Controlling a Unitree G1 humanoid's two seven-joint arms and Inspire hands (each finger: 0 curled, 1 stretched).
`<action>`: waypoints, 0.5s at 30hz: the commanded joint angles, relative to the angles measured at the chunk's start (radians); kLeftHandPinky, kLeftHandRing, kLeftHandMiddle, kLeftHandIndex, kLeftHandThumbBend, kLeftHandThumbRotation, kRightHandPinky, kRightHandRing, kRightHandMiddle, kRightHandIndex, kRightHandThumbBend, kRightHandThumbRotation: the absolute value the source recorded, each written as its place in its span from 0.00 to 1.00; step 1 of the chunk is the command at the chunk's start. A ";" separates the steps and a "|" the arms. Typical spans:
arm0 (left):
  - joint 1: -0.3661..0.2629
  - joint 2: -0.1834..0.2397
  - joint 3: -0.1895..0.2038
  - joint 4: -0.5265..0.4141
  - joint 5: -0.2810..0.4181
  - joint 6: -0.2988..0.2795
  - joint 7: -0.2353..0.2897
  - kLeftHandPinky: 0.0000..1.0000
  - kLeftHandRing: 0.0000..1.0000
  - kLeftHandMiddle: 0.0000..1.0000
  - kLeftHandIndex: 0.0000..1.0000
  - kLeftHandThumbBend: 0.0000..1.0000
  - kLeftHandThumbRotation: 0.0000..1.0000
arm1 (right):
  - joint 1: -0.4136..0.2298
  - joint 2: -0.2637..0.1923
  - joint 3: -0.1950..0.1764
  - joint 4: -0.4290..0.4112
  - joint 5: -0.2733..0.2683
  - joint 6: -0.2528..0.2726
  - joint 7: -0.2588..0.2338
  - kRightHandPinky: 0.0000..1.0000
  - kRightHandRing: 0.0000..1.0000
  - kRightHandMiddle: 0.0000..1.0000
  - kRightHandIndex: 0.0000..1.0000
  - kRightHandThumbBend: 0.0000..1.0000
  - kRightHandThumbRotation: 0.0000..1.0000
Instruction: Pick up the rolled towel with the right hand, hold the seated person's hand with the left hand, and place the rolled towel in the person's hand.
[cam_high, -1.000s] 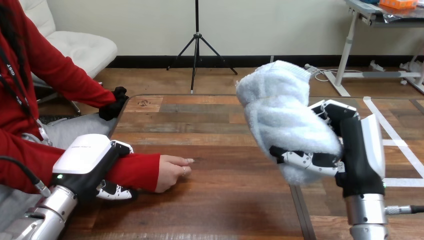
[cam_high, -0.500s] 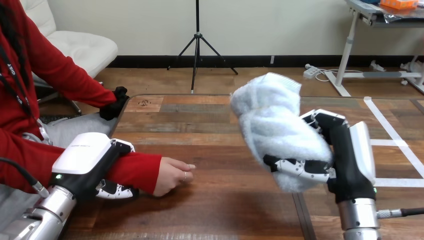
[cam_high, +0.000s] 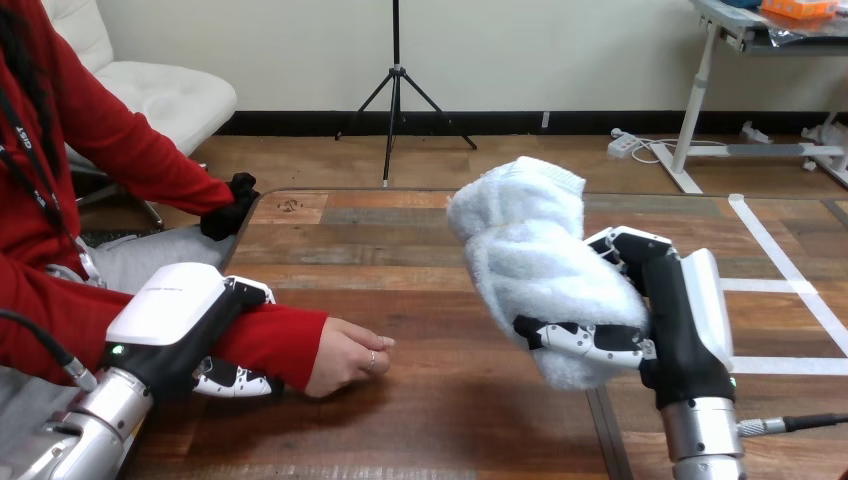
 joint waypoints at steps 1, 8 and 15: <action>-0.067 -0.027 0.037 -0.125 -0.055 -0.087 -0.010 0.34 0.37 0.43 0.47 0.74 0.16 | -0.121 0.018 0.008 0.003 0.010 -0.021 0.004 0.05 0.08 0.12 0.12 0.61 0.00; -0.063 -0.032 0.052 -0.168 -0.067 -0.094 -0.038 0.35 0.38 0.43 0.47 0.74 0.17 | -0.133 0.024 0.024 0.021 0.008 -0.015 0.007 0.05 0.08 0.12 0.12 0.61 0.00; -0.064 -0.039 0.061 -0.211 -0.077 -0.099 -0.060 0.35 0.38 0.43 0.48 0.74 0.18 | -0.149 0.033 0.038 0.050 0.007 -0.017 0.015 0.05 0.09 0.12 0.11 0.62 0.00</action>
